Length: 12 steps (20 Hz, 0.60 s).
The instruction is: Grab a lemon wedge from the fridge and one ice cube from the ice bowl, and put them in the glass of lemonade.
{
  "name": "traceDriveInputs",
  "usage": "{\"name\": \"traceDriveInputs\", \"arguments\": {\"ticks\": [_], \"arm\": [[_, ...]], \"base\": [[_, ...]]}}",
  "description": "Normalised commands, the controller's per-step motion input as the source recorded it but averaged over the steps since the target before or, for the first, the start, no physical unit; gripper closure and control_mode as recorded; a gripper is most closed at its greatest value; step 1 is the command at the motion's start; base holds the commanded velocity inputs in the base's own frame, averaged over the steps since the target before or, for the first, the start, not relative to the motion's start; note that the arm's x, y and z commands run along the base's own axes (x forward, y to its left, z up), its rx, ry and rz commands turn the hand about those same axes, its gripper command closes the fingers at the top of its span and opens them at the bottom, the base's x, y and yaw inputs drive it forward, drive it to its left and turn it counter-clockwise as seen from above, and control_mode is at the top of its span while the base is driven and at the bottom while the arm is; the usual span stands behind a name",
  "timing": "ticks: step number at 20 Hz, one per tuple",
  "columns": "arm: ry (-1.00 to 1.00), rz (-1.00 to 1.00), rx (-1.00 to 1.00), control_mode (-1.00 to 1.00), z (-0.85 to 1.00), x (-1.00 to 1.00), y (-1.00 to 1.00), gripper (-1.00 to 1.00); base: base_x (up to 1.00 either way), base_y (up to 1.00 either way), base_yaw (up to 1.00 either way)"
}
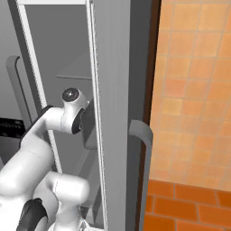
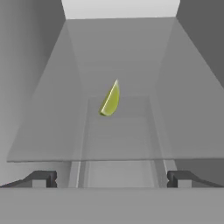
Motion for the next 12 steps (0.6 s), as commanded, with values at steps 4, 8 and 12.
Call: {"name": "traceDriveInputs", "arguments": {"ticks": [4, 8, 12], "arm": [[0.01, 0.0, -0.01, -1.0, -0.18, 0.31, 0.07, -1.0], [0.04, 0.0, -0.01, -1.0, -0.23, 0.46, 0.14, -1.0], [0.19, -0.01, -0.04, -1.0, 0.0, 0.37, 0.01, -1.0]], "base": [[0.0, 0.0, 0.0], [0.0, 0.0, 0.0], [0.0, 0.0, 0.0]]}}
